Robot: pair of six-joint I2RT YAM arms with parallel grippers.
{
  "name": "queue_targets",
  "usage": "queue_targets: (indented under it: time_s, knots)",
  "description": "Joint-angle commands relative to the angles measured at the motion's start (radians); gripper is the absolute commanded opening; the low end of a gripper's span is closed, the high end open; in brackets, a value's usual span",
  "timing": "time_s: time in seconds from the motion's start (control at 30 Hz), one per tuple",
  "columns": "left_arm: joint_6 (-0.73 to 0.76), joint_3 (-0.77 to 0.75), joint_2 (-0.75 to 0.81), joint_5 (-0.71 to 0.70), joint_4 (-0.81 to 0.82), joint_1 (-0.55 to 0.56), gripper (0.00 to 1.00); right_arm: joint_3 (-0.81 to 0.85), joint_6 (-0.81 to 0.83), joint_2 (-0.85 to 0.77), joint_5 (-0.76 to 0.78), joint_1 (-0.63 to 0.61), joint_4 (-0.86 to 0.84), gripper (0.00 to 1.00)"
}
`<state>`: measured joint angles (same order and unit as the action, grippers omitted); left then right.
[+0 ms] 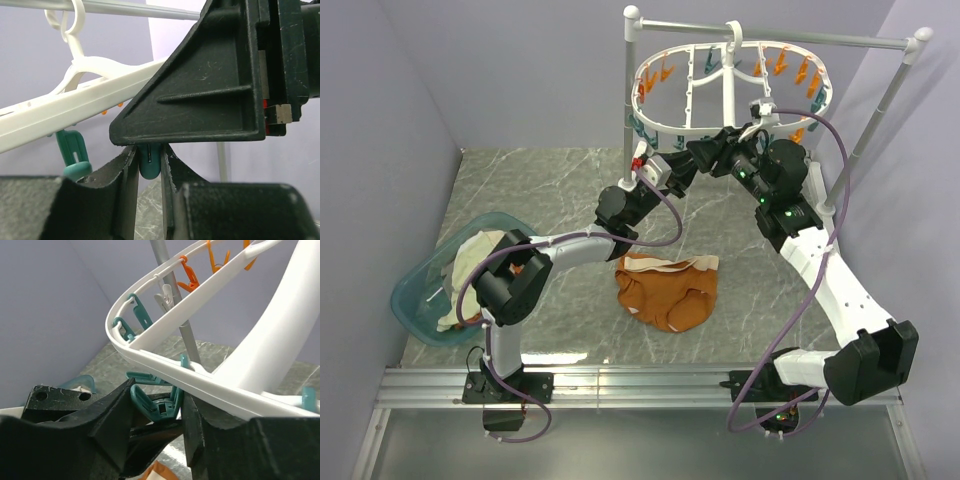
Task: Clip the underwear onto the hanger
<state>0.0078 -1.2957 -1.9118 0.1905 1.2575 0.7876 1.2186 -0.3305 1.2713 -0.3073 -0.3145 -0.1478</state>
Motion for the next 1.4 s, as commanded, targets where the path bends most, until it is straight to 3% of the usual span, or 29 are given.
queue_targets:
  time_s: [0.0,0.27,0.37,0.4,0.53,0.57,0.6,0.67,0.77,0.9,0.93,1.0,1.03,1.13,1.27,1.33,1.37]
  knots:
    - [-0.002,0.007,0.059,0.090,0.068,0.021,0.00,0.048,-0.030,-0.007,0.000,0.000,-0.009,0.48]
    - [-0.032,0.009,0.059,0.086,0.065,0.021,0.00,0.042,-0.102,-0.018,-0.012,0.018,-0.021,0.45]
    - [-0.034,0.013,0.062,0.087,0.069,0.019,0.00,0.042,-0.111,-0.017,-0.012,0.023,-0.026,0.36]
    - [-0.035,0.015,0.060,0.087,0.071,0.021,0.00,0.042,-0.108,-0.016,-0.018,0.023,-0.029,0.27]
    - [-0.042,0.027,0.066,0.098,0.088,0.019,0.17,0.047,-0.114,-0.007,-0.024,0.028,-0.038,0.09]
    - [-0.042,0.035,0.075,0.102,0.089,0.018,0.29,0.048,-0.114,-0.007,-0.026,0.029,-0.036,0.06]
    - [-0.045,0.050,0.085,0.119,0.086,0.016,0.35,0.048,-0.113,-0.006,-0.026,0.029,-0.036,0.00]
    - [-0.052,0.088,0.130,0.141,0.069,0.006,0.48,0.050,-0.108,-0.006,-0.027,0.029,-0.035,0.00]
    - [-0.078,0.148,0.206,0.249,-0.025,-0.030,0.60,0.050,-0.107,-0.006,-0.038,0.035,-0.035,0.00]
    - [-0.126,0.289,0.405,0.513,-0.231,-0.126,0.70,0.045,-0.104,-0.007,-0.052,0.037,-0.036,0.00]
    - [-0.140,0.308,0.434,0.675,-0.310,-0.154,0.76,0.044,-0.099,-0.007,-0.052,0.038,-0.036,0.00]
    - [-0.135,0.326,0.500,0.803,-0.453,-0.224,0.80,0.041,-0.096,-0.009,-0.061,0.038,-0.035,0.00]
    - [-0.114,0.322,0.513,0.866,-0.663,-0.255,0.77,0.041,-0.090,-0.009,-0.061,0.040,-0.033,0.00]
    - [-0.045,0.325,0.554,0.840,-0.938,-0.312,0.72,0.041,-0.087,-0.009,-0.070,0.040,-0.033,0.00]
    - [-0.056,0.441,0.589,0.703,-1.030,-0.359,0.67,0.045,-0.090,-0.006,-0.078,0.041,-0.033,0.00]
    - [0.057,0.492,0.606,0.690,-1.078,-0.363,0.66,0.051,-0.085,-0.004,-0.087,0.040,-0.026,0.00]
    - [0.198,0.525,0.620,0.676,-1.090,-0.367,0.65,0.055,-0.084,-0.004,-0.088,0.040,-0.022,0.00]
